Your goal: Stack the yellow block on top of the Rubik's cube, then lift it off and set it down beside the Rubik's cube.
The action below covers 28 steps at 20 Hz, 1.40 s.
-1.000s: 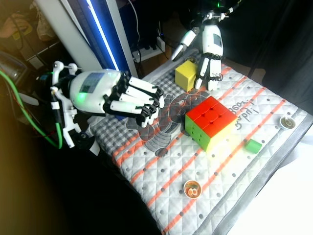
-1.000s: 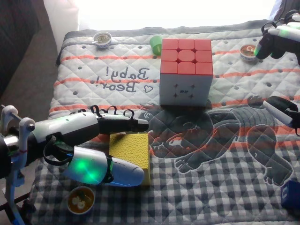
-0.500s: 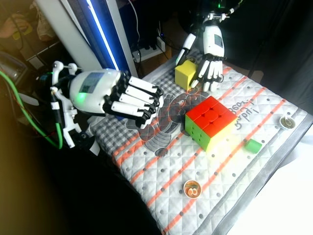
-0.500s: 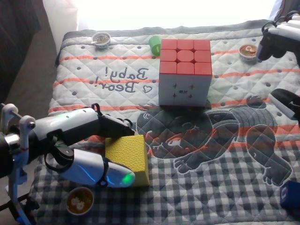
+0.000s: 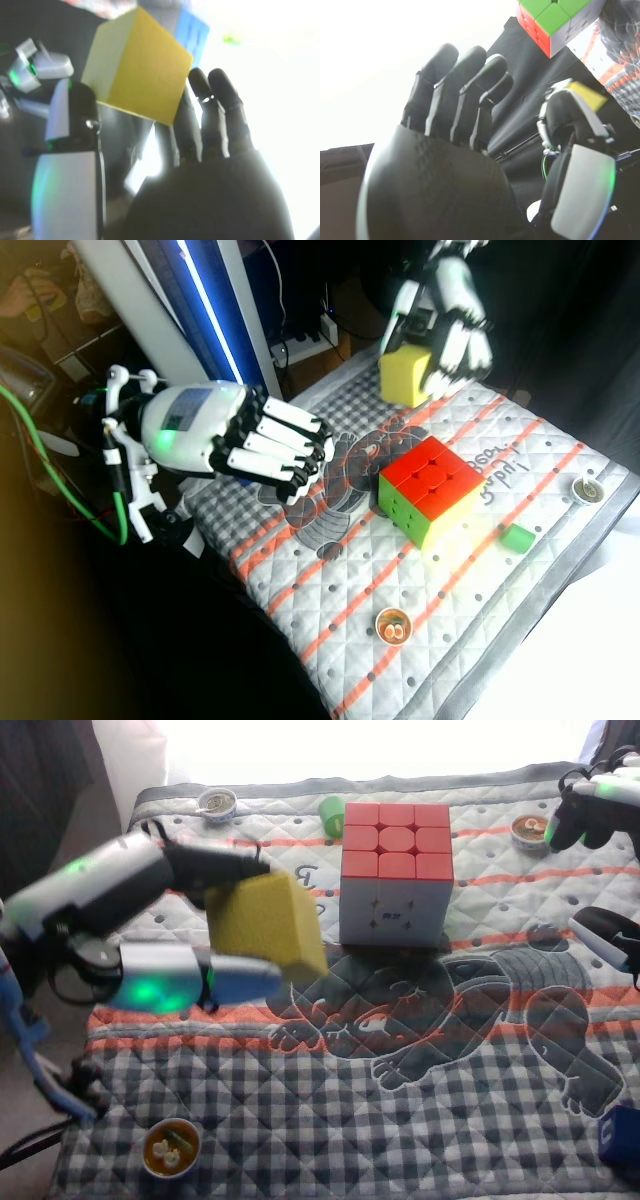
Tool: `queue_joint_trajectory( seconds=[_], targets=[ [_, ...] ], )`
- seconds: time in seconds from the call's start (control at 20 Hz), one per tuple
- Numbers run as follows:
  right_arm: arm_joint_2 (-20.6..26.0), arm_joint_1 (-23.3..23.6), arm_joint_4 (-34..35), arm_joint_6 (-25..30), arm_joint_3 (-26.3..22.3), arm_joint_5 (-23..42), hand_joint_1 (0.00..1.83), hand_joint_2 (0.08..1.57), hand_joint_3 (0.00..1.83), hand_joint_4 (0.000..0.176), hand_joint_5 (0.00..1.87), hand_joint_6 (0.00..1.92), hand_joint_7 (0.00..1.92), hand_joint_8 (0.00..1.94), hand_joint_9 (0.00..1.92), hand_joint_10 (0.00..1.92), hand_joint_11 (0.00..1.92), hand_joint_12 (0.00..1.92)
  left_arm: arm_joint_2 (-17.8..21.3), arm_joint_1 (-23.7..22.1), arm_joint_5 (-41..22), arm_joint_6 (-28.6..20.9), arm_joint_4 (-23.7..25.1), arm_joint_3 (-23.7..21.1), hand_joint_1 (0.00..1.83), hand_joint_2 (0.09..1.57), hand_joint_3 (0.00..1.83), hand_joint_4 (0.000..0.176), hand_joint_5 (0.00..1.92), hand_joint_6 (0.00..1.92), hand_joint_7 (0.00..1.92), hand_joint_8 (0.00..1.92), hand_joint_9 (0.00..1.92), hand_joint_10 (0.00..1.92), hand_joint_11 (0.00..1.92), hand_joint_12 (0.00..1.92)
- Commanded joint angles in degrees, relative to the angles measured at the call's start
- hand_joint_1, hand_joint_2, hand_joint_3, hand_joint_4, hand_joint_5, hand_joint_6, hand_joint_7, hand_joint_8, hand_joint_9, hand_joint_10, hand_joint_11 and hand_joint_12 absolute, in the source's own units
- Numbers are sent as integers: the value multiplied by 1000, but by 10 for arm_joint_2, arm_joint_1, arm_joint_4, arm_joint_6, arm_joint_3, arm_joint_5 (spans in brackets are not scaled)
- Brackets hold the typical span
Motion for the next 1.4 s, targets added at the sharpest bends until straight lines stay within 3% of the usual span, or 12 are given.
queue_joint_trajectory(
  seconds=[0.0,0.05,0.15,0.2,0.3,0.5,0.65,0.7,0.8,1.0,1.25,1.35],
  targets=[
    [-2,7,-3,0,4,73,923,816,570,0,499,1021,641,1103,504,1343,240,1794,-8,-18,84,-6,0,11,1011,1216,0,3,796,1280,583,335,138,1035,0,1609],
    [-3,7,-3,0,5,73,942,804,570,0,493,1011,640,1103,500,1363,247,1820,-15,-28,85,-8,-1,20,990,1222,0,36,786,1297,559,414,155,986,0,1547],
    [-4,7,-3,0,6,73,930,805,582,0,477,1014,628,1105,491,1376,247,1823,-30,-44,85,-27,2,40,1011,1204,0,26,818,1249,531,522,183,966,0,1517],
    [-5,7,-3,0,7,73,960,796,582,0,481,1013,634,1098,502,1373,276,1811,-38,-53,85,-41,6,52,1028,1203,0,0,821,1245,525,540,174,933,0,1485],
    [-5,7,-3,0,7,73,933,778,614,0,485,1017,636,1096,516,1361,297,1800,-56,-76,74,-67,15,77,1054,1204,2,0,815,1249,511,598,169,1044,0,1728],
    [-6,7,-3,0,9,73,976,720,711,0,479,1027,617,1121,487,1368,251,1824,-112,-148,-2,-69,33,138,1095,1231,1,0,758,1320,580,544,282,953,0,1734],
    [-7,7,-3,0,11,73,970,777,633,0,488,994,615,1084,486,1350,271,1812,-148,-187,-56,-69,44,177,1050,1212,0,0,800,1271,589,381,162,855,0,1679],
    [-7,7,-4,0,11,73,921,811,563,0,505,968,631,1037,490,1303,230,1791,-158,-194,-70,-69,44,187,1123,1181,0,0,850,1184,621,138,265,535,0,1432],
    [-9,8,-4,0,13,73,926,834,526,0,501,978,638,1020,479,1310,189,1803,-179,-208,-107,-69,50,212,1125,1178,0,0,857,1174,646,65,297,364,0,1231],
    [-10,8,-4,0,14,73,966,868,444,0,445,989,583,1061,412,1373,141,1823,-210,-225,-162,-69,64,244,1107,1208,5,0,797,1266,602,6,262,280,0,1215],
    [-11,9,-5,0,16,73,985,857,510,0,402,1048,506,1164,362,1441,129,1863,-227,-228,-189,-69,69,255,1115,1192,0,0,832,1217,722,65,239,724,0,1492],
    [-11,9,-5,0,16,73,969,877,494,0,412,1008,517,1124,368,1422,149,1859,-231,-228,-194,-69,69,260,1112,1196,1,0,827,1217,670,44,198,723,0,1495]
  ],
)
